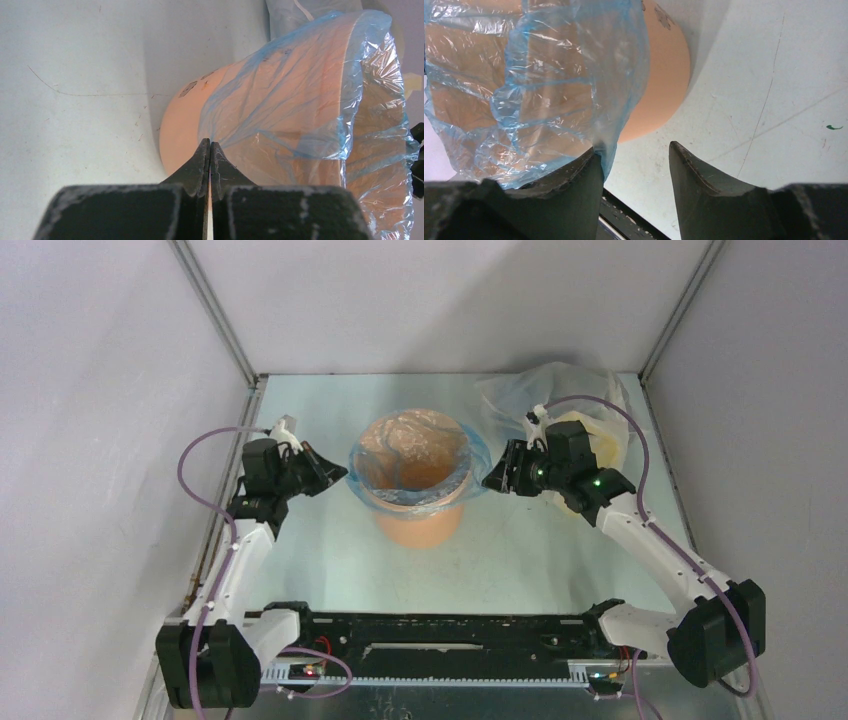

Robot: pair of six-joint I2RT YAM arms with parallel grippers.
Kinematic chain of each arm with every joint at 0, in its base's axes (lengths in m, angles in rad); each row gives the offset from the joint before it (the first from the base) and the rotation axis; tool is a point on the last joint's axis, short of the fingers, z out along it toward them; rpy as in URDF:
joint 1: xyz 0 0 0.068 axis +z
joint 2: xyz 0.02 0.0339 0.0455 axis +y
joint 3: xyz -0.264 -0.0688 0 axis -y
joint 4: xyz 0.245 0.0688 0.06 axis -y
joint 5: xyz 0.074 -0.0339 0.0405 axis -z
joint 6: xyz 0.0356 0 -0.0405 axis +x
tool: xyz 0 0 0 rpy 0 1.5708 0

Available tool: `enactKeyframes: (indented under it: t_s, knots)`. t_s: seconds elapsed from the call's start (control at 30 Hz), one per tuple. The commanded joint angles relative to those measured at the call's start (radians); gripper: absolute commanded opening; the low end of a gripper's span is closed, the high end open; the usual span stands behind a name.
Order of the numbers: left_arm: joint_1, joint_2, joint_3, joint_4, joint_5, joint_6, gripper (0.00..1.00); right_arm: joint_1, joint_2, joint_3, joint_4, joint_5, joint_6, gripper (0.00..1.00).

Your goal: Put the trash bags into the trash bin

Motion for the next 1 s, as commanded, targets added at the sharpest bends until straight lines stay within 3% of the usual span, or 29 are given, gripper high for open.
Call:
enactKeyframes:
  t_s: [0.0, 0.27, 0.47, 0.63, 0.97]
  knots:
    - [-0.005, 0.007, -0.008, 0.059, 0.000, -0.014, 0.00, -0.019, -0.002, -0.025, 0.113, -0.043, 0.017, 0.51]
    - [-0.008, 0.018, -0.034, 0.088, 0.000, -0.025, 0.00, -0.048, 0.003, -0.097, 0.219, -0.109, 0.024, 0.50]
    - [-0.009, 0.027, -0.043, 0.106, 0.007, -0.033, 0.00, -0.058, 0.026, -0.101, 0.296, -0.193, 0.046, 0.38]
    - [-0.008, 0.021, -0.035, 0.108, 0.003, -0.035, 0.00, -0.057, 0.029, -0.102, 0.329, -0.194, 0.063, 0.00]
    - [-0.009, 0.054, -0.053, 0.123, -0.062, -0.023, 0.00, -0.054, 0.158, -0.146, 0.377, -0.156, 0.033, 0.00]
